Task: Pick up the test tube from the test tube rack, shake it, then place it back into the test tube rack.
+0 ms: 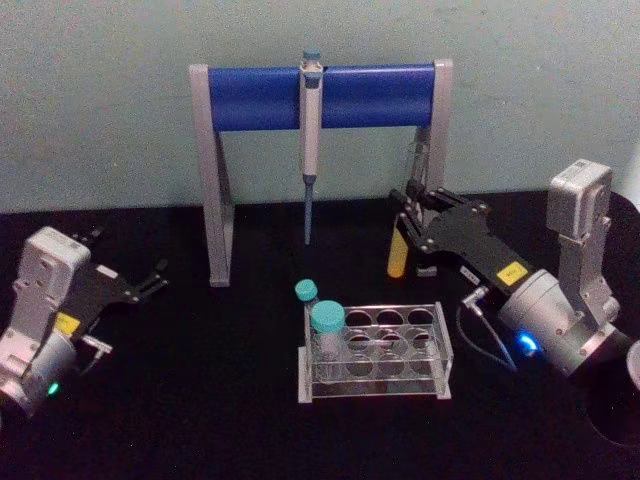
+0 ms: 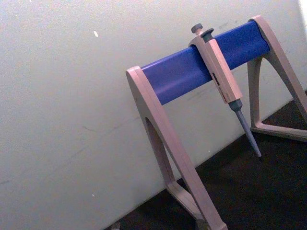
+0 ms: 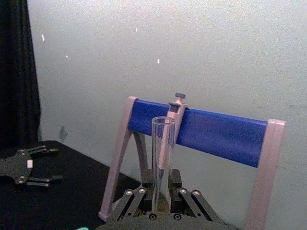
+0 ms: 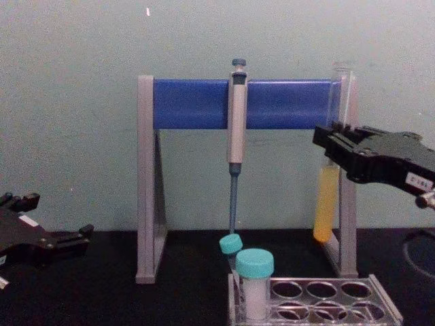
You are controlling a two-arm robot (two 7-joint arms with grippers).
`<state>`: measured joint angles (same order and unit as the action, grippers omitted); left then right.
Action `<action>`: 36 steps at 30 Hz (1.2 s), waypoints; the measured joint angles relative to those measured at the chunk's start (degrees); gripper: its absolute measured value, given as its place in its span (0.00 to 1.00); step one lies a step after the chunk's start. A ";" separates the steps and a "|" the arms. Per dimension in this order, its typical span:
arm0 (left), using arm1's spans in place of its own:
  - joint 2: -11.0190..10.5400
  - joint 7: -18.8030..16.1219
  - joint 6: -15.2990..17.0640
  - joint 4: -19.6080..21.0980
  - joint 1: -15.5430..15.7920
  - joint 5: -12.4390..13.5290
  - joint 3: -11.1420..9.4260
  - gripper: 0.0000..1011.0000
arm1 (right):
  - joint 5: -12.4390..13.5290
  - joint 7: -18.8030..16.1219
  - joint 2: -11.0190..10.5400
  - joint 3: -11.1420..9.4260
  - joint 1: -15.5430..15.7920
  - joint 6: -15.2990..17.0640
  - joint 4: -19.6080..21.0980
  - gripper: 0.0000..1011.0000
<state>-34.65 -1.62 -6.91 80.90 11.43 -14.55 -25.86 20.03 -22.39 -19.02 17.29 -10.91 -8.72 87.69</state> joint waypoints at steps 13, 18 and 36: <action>0.00 0.00 0.00 0.00 0.00 0.00 0.00 1.00 | -1.45 1.71 -3.29 -2.61 5.40 3.15 6.55 0.22; 0.00 0.00 0.00 0.00 0.00 0.00 0.00 1.00 | -1.10 0.74 -4.47 -2.78 7.49 4.31 9.16 0.22; 0.00 0.00 0.00 0.00 0.00 0.00 0.00 1.00 | 4.02 -4.79 -2.64 2.04 2.64 2.69 4.81 0.22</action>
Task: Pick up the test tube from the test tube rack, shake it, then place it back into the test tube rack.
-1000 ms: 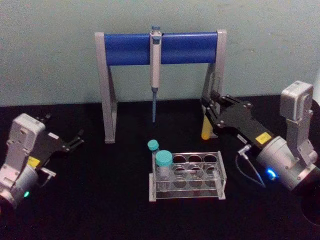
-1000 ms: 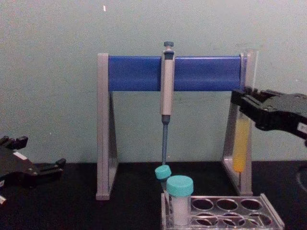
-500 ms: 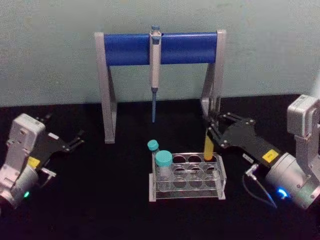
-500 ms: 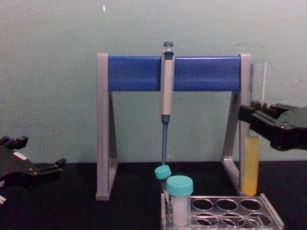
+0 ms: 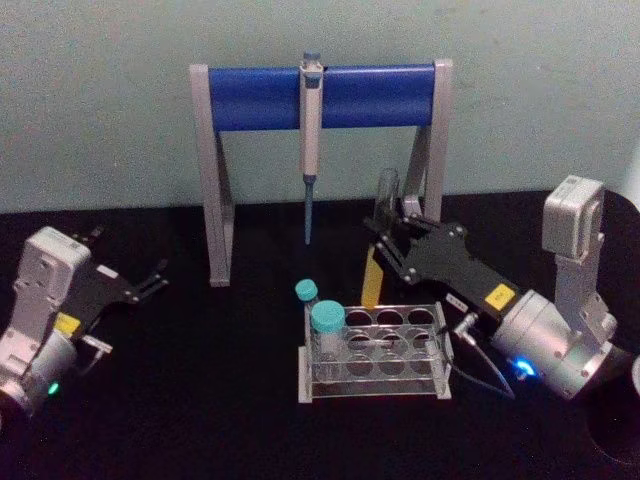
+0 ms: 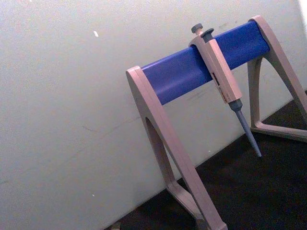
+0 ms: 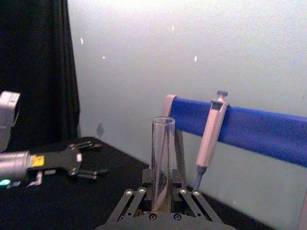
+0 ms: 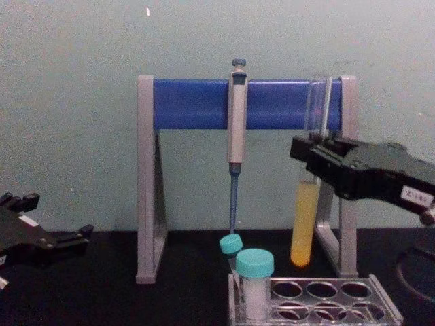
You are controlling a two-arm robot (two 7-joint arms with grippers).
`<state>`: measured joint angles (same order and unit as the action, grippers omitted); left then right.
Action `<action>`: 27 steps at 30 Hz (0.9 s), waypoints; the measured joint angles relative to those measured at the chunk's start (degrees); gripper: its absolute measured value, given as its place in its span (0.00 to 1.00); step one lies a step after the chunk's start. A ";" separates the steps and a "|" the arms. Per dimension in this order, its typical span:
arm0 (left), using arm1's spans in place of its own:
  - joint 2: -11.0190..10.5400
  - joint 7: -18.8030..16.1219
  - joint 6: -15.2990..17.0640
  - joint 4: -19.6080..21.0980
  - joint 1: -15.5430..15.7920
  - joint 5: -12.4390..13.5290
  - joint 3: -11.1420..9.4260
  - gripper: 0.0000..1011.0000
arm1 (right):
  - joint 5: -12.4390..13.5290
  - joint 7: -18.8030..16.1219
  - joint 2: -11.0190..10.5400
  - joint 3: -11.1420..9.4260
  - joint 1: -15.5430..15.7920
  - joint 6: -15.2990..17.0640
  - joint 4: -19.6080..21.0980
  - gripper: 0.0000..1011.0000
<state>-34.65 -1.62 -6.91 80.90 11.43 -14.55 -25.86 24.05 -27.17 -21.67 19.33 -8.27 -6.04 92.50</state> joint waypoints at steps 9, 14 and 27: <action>0.00 0.00 0.00 0.00 0.00 0.00 0.00 1.00 | -1.52 2.54 2.02 -0.06 -2.70 -2.93 -4.11 0.22; 0.00 0.00 0.00 0.00 0.00 0.00 0.00 1.00 | -2.46 3.70 2.34 -0.92 -2.92 -3.17 -4.85 0.22; 0.00 0.00 0.00 0.00 0.00 0.00 0.00 1.00 | -3.01 3.82 2.55 -1.60 -2.72 -2.87 -4.88 0.22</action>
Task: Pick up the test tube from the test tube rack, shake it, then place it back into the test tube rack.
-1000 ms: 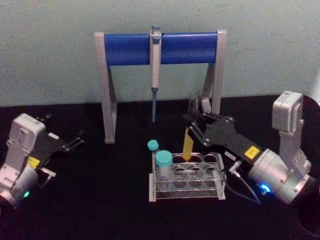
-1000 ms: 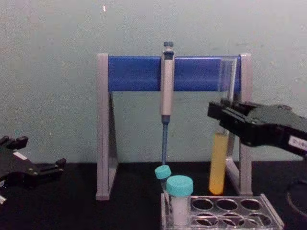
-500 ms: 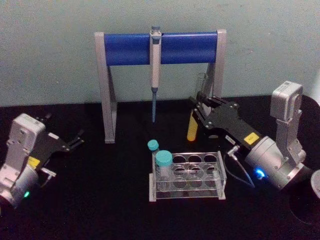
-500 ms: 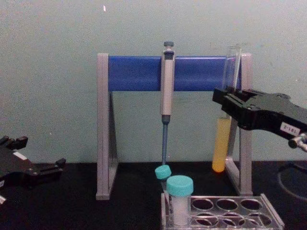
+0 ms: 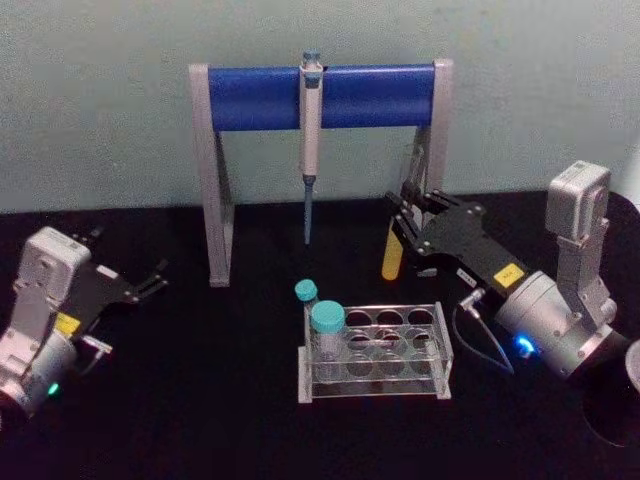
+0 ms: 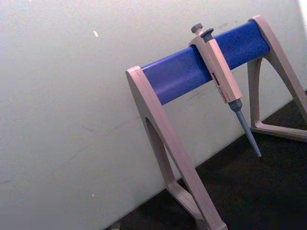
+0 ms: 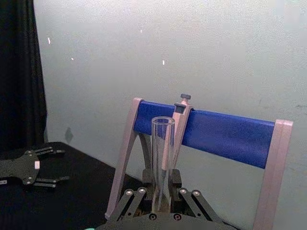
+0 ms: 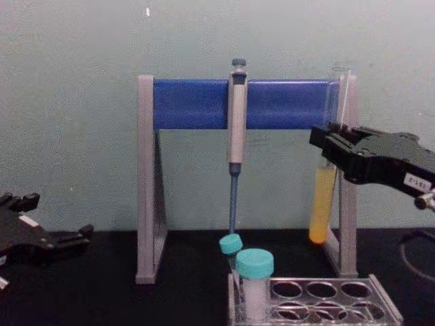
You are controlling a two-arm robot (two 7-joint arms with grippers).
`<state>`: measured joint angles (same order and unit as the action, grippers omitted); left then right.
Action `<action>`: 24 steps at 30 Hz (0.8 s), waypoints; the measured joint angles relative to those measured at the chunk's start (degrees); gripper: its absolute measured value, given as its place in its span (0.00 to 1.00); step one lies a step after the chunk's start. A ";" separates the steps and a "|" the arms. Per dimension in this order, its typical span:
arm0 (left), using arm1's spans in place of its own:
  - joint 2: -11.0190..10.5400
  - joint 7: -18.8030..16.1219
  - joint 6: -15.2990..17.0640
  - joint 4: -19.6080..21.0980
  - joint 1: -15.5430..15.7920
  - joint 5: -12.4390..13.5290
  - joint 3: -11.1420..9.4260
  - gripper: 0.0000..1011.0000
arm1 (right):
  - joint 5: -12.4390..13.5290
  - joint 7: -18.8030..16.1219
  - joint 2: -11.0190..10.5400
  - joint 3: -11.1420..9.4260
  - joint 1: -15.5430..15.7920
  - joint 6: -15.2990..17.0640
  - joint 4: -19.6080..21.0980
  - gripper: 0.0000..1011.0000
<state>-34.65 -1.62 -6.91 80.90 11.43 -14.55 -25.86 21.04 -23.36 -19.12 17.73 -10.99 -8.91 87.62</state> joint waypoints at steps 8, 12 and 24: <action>0.00 0.00 0.00 0.00 0.00 0.00 0.00 1.00 | -0.47 0.32 0.09 -0.32 0.27 0.12 0.26 0.22; 0.00 0.00 0.00 0.00 0.00 0.00 0.00 1.00 | -0.77 0.65 -0.08 -0.71 0.54 0.12 0.55 0.22; 0.00 0.00 0.00 0.00 0.00 0.00 0.00 1.00 | -2.04 2.28 -2.69 -2.78 4.52 2.84 5.50 0.22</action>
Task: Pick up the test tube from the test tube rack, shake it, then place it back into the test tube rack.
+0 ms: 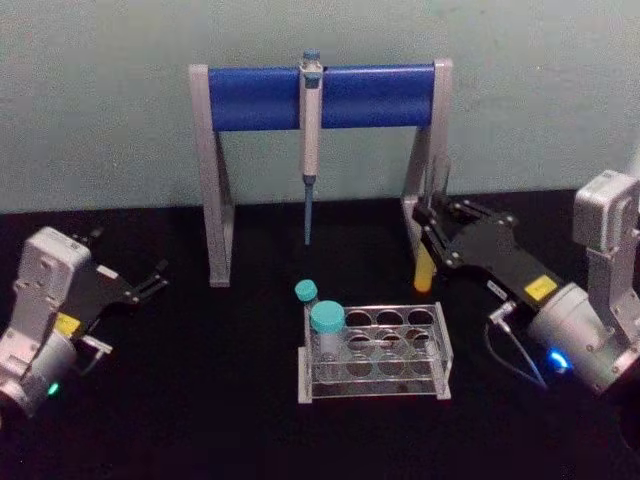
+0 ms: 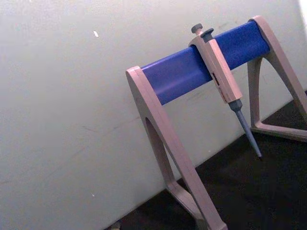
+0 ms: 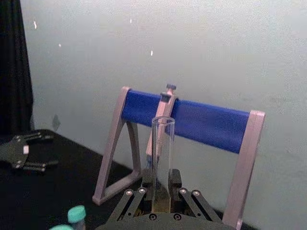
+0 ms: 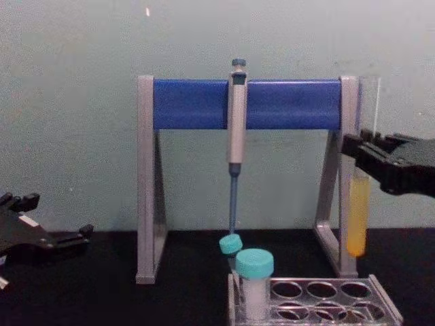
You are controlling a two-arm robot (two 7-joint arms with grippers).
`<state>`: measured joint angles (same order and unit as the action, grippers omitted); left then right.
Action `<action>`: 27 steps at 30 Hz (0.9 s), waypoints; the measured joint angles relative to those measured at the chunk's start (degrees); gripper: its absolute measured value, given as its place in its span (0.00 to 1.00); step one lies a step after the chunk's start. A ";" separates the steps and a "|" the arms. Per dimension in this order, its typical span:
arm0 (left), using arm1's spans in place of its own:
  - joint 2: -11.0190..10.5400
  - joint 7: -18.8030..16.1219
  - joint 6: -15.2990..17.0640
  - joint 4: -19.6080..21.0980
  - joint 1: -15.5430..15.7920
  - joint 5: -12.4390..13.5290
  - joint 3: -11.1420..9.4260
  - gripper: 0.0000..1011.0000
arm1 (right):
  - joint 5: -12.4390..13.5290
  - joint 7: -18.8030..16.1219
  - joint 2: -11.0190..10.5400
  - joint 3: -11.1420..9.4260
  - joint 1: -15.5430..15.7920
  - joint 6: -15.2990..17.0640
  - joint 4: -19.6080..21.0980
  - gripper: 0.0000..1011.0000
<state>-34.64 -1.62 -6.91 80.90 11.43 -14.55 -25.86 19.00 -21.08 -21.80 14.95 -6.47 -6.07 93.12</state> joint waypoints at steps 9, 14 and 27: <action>0.00 0.00 0.00 0.00 0.00 0.00 0.00 1.00 | 1.23 -1.20 -2.19 -0.35 3.77 3.10 4.86 0.22; 0.00 0.00 0.00 0.00 0.00 0.00 0.00 1.00 | 3.44 -2.97 -2.55 0.67 4.16 4.04 5.79 0.22; 0.00 0.00 0.00 0.00 0.00 0.00 0.00 1.00 | 7.37 -5.55 0.05 3.85 -1.36 1.64 0.11 0.22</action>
<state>-34.65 -1.62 -6.91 80.90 11.43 -14.55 -25.86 26.36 -26.63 -21.75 18.80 -7.83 -4.43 93.23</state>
